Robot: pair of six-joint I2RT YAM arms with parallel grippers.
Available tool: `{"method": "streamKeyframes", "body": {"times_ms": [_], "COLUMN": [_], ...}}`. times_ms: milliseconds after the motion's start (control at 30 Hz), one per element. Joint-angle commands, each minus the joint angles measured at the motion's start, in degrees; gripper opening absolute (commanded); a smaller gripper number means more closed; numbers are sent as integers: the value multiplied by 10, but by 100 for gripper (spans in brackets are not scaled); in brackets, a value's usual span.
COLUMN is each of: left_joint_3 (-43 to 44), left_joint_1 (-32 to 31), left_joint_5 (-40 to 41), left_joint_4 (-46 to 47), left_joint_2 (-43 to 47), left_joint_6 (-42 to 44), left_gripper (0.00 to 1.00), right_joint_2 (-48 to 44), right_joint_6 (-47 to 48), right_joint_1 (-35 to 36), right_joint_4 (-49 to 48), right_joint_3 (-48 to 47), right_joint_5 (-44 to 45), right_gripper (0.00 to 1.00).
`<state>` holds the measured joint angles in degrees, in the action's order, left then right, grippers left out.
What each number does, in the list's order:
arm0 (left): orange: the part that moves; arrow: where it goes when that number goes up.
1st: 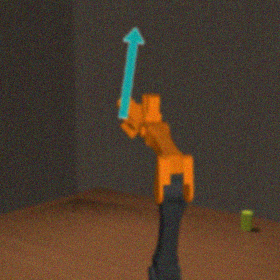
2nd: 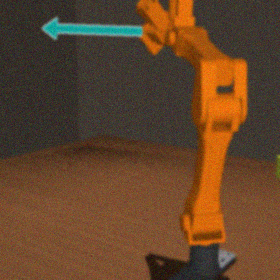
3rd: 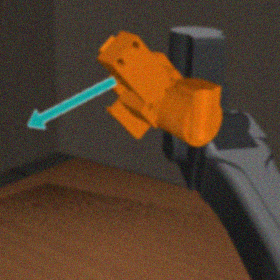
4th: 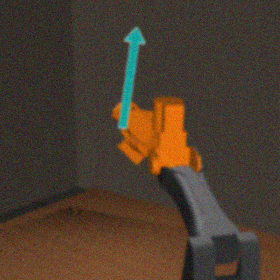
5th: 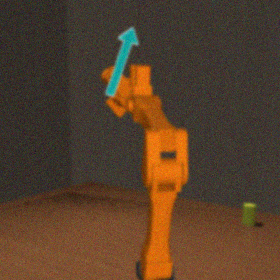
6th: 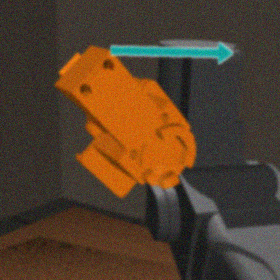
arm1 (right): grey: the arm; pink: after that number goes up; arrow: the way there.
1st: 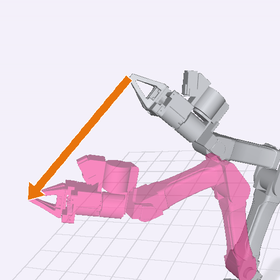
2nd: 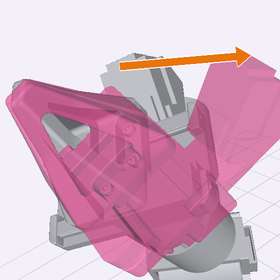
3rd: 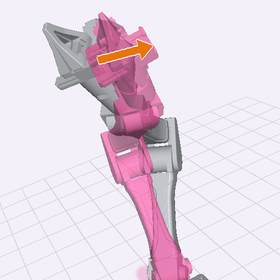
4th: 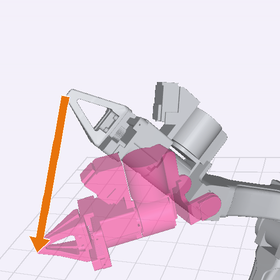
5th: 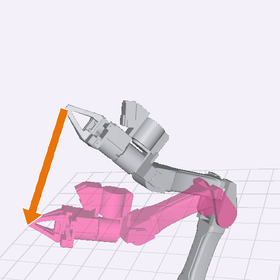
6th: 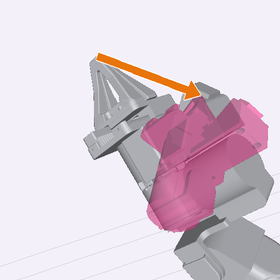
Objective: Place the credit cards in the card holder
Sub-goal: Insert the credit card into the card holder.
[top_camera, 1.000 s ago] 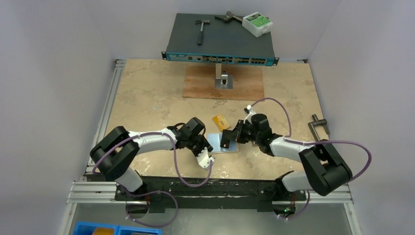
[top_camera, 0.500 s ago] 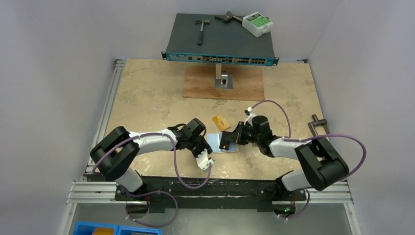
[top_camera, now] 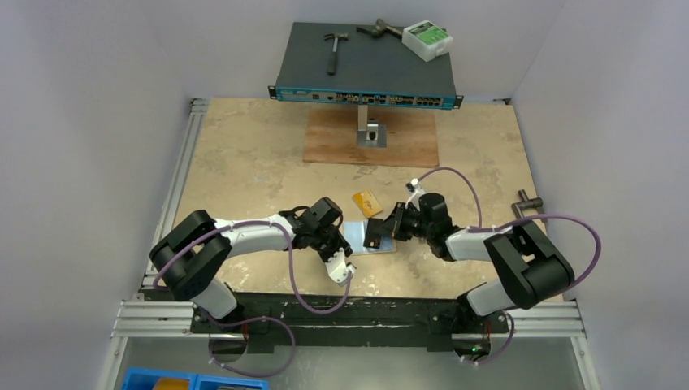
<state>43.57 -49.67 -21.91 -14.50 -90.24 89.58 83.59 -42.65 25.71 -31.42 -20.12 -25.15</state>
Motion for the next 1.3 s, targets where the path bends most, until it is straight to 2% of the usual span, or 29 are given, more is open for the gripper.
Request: {"method": "streamKeyframes", "body": {"times_ms": [0,400,1267], "left_joint_3": [-6,-8,9], "left_joint_1": [-9,-11,-16], "left_joint_5": [0,4,7], "left_joint_4": [-3,-3,-11], "left_joint_2": [-23,-23,-32], "left_joint_6": [-1,-2,-10], "left_gripper": [24,20,16], "right_joint_2": [21,64,130], "right_joint_6": [11,22,88], "right_joint_1": [0,0,0], "right_joint_4": [-16,-33,101], "right_joint_3": [10,9,-75], "right_joint_5": [-24,-56,-64], "right_gripper": [0,0,0]}}
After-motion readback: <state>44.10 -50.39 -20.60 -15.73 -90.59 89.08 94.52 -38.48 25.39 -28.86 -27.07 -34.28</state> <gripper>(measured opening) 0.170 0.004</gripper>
